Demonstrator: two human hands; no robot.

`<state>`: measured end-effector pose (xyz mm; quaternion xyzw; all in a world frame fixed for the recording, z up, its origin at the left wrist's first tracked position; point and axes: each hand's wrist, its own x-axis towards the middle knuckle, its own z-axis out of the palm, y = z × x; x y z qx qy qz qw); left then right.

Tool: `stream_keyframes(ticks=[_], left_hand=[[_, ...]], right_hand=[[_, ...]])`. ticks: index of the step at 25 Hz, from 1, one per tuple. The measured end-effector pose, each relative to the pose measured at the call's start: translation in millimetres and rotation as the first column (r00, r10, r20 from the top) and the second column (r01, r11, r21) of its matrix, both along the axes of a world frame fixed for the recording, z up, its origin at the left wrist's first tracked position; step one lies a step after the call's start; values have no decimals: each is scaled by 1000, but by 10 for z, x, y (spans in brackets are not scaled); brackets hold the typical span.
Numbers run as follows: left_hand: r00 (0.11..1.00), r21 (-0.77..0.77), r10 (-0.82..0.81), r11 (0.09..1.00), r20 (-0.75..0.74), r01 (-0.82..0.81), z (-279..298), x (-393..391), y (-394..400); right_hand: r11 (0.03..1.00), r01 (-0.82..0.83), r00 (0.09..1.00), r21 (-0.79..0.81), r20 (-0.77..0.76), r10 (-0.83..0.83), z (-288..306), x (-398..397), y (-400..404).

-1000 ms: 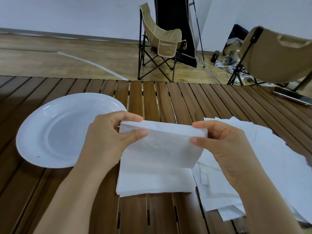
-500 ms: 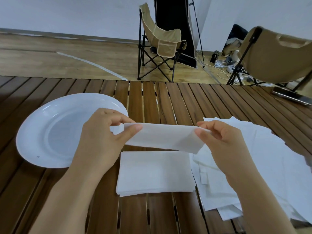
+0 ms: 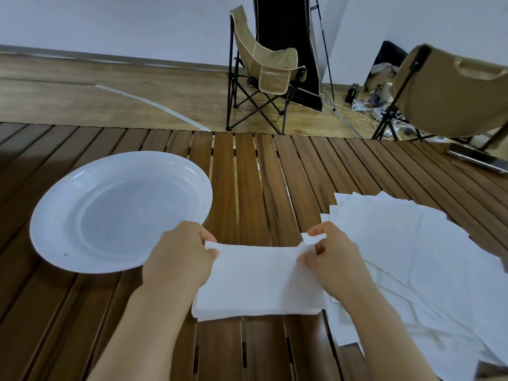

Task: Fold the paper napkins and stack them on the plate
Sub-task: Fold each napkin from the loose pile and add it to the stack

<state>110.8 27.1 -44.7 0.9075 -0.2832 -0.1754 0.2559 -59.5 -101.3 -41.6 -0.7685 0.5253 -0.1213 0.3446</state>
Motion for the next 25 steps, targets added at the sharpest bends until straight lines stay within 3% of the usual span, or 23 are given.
stream_keyframes(ticks=[6,9,11,15,19,25], left_hand=[[999,78,35,996,-5,-35,-10,6,21],[999,103,34,994,-37,-30,12,10,37],[999,116,26,993,-23,-23,38,-2,47],[1000,94,-3,996,-2,4,96,-70,50],[1000,42,-22,999,-7,22,143,-115,38],[998,-25,3,1000,58,-2,188,-130,42]], right_hand=[[999,-19,999,-33,-30,18,-20,1,6],[975,28,992,-218,-118,-54,40,-58,-39],[941,37,954,-338,-268,-134,114,-133,-60],[981,93,857,-172,-488,-167,191,-199,7],[980,181,857,-83,-475,-199,187,-160,20],[948,163,893,-275,-367,-260,200,-152,-19]])
